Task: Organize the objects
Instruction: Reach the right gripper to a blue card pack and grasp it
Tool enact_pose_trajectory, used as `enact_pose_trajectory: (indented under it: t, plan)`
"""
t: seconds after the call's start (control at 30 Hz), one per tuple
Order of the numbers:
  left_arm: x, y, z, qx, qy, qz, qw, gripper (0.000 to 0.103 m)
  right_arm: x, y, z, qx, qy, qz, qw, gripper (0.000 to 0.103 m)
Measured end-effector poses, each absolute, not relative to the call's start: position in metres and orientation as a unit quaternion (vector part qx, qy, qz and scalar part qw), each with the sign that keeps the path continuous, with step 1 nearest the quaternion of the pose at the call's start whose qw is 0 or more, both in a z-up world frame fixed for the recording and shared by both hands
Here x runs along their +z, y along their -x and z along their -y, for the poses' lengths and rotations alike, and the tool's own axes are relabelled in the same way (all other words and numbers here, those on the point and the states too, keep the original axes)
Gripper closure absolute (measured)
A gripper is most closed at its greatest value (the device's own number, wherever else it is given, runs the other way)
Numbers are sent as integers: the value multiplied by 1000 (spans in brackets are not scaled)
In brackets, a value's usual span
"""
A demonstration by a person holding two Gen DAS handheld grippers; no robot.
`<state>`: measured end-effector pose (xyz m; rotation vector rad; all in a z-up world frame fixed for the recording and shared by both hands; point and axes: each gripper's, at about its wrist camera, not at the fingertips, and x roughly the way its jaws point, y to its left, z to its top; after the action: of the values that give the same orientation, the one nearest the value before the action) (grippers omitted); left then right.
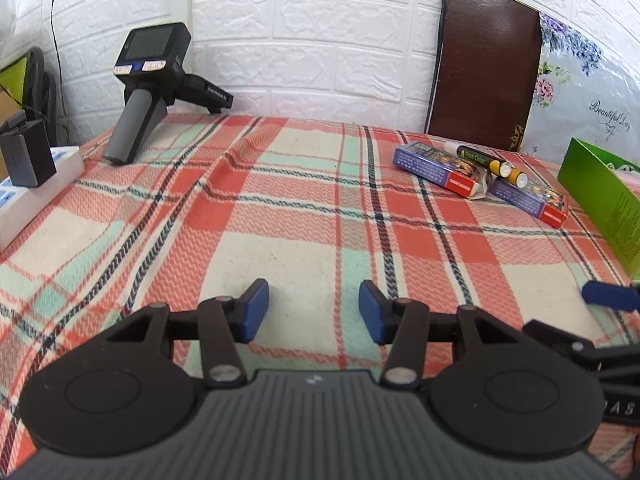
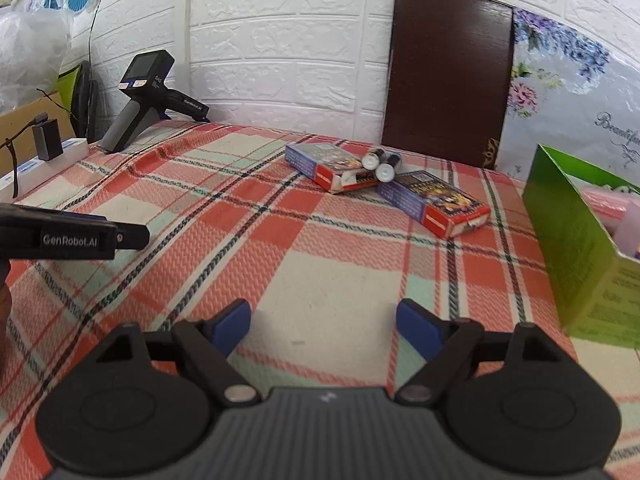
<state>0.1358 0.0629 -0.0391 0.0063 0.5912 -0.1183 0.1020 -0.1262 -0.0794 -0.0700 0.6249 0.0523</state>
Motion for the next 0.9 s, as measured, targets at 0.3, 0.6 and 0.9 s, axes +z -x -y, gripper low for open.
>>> enact_pose_trajectory:
  t: [0.3,0.6,0.9]
  plan:
    - [-42,-136,-61,-59,-6,-278,959,44,-81,-107,124,28,31,-304,952,19]
    - [-43,-134,-65,-61,7,-272,960,44,-77,-146,120,34,45,-306,950,19]
    - [-44,-133,-77,-67,57,-254,963,44,-59,-215,108,47,115,-241,962,25]
